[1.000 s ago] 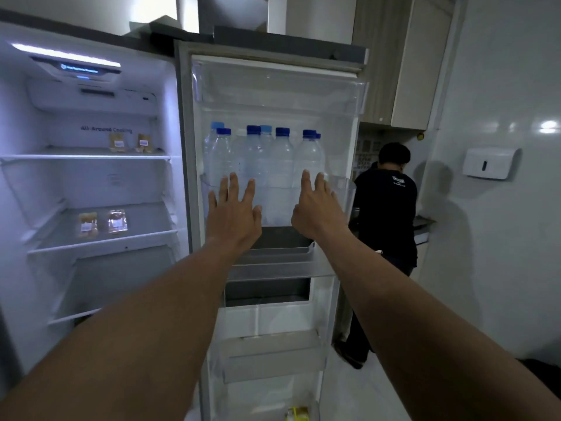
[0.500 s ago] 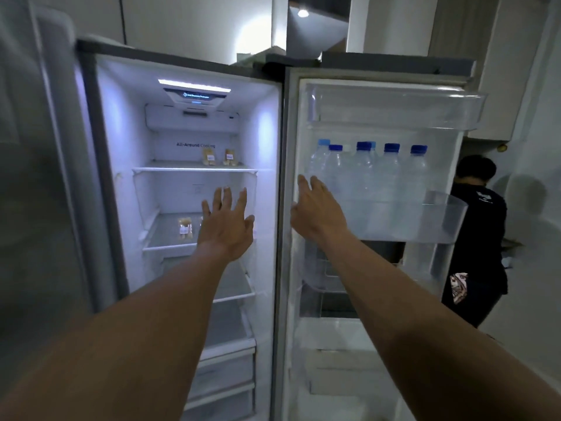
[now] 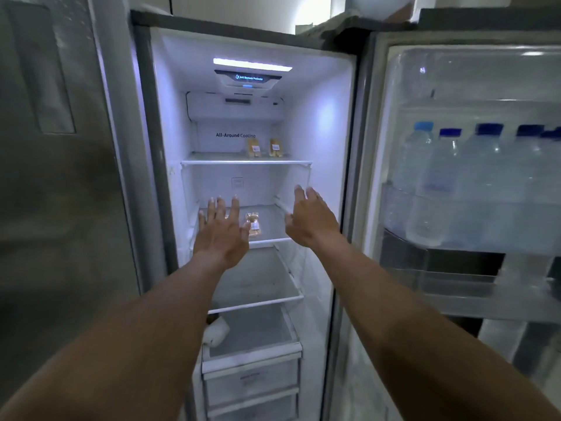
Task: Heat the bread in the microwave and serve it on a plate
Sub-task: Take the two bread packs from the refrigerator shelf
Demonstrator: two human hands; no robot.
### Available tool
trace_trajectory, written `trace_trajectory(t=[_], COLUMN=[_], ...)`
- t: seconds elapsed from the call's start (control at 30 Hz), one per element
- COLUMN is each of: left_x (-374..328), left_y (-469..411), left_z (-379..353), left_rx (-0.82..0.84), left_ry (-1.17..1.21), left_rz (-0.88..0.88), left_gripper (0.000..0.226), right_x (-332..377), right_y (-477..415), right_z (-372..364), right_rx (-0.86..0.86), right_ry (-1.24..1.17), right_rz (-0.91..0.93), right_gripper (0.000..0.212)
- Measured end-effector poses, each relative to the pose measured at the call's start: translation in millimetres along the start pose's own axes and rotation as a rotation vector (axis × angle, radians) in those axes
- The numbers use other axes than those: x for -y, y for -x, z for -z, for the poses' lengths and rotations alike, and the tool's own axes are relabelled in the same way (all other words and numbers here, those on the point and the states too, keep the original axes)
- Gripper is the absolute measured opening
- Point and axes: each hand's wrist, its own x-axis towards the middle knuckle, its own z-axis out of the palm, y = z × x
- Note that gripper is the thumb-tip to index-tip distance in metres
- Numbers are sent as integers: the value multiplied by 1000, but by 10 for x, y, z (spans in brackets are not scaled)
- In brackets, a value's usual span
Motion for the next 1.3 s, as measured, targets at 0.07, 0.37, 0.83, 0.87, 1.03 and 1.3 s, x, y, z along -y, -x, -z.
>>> trace_trajectory(t=[0.07,0.37,0.83,0.87,1.03,1.3], left_x=[120,546,1040,1065,1141,1222], left_y=[-163,-1052,-2190,-2239,-2423,-2529], left_z=[-161,-1190,-2340,-2402,-2634,-2880], left_rx=[11,52,140,150,166,219], left_ry=[17,48,84,88,151,148], left_rz=[23,129,294,306,379,486], left_gripper=[66,69,70,71,77,93], right_x=[10,-218,-525,-528,-490,-423], right_y=[-184,-1296,-2516,-2563,-2683,-2767], right_z=[-255,-1566,-2987,-3074,-3366,-3637], right_rx=[14,93,239,242,273,321], right_ry=[-3,-27,-167,-176,-218,-282], right_rz=[5,0,-64,-70,-135,-237], right_gripper=[66,76,68,69,80,96])
